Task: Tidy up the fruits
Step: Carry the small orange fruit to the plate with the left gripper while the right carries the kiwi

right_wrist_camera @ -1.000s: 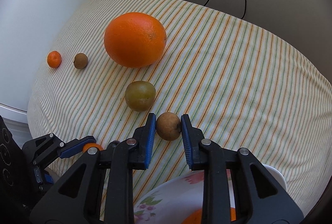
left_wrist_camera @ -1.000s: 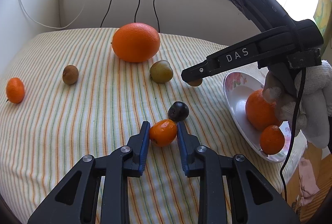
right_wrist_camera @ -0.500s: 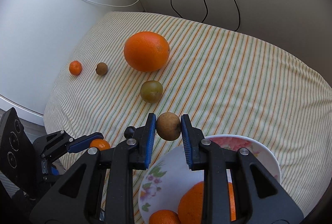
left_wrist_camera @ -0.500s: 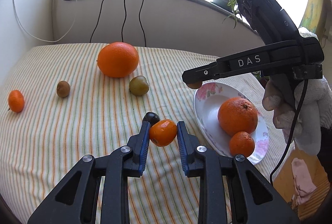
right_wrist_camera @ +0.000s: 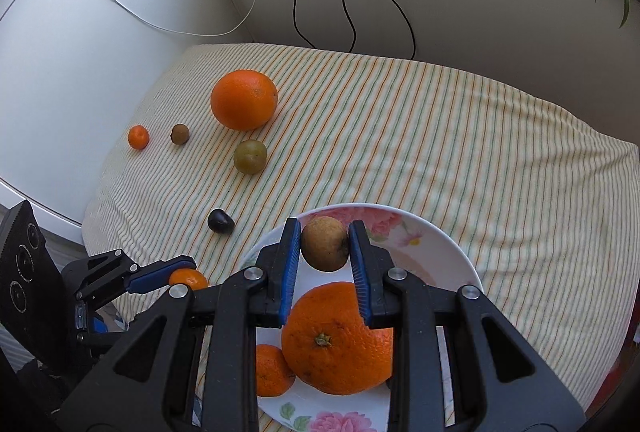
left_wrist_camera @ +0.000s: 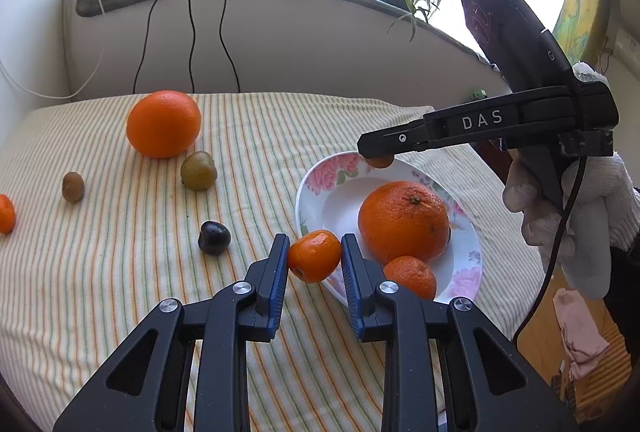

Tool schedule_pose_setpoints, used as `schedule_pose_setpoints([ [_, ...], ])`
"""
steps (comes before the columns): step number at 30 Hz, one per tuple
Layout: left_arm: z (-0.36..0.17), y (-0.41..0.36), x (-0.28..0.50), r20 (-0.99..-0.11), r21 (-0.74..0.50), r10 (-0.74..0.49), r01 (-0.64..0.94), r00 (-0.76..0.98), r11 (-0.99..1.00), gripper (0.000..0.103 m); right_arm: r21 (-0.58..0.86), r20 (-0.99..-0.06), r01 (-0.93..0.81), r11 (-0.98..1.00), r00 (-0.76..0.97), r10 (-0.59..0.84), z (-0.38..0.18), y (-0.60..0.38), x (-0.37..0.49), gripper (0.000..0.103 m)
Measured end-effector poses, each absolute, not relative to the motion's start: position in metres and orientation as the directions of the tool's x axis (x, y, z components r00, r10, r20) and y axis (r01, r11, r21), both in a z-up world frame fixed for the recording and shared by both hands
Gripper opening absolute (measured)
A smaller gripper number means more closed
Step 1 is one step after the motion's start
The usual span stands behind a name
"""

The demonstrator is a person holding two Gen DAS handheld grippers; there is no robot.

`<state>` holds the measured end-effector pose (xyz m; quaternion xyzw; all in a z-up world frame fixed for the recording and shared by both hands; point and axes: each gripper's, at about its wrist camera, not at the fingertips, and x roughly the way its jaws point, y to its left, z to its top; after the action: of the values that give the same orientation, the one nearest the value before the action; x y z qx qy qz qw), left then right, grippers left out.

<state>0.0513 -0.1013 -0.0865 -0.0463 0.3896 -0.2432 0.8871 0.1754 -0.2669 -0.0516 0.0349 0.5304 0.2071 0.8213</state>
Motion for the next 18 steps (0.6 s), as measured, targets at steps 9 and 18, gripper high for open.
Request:
schedule_pose_setpoints([
  [9,-0.089,-0.118,0.057,-0.677,-0.267,-0.476,0.415,0.561,0.87,0.024,0.283,-0.859,-0.252,0.925,0.362,0.361,-0.06,-0.299,0.169,0.026],
  [18,-0.091,-0.128,0.061,-0.687,-0.253,-0.474,0.43,0.55,0.866,0.024,0.287,-0.864,-0.226,0.931,0.358,0.353,-0.069,-0.316,0.164,0.026],
])
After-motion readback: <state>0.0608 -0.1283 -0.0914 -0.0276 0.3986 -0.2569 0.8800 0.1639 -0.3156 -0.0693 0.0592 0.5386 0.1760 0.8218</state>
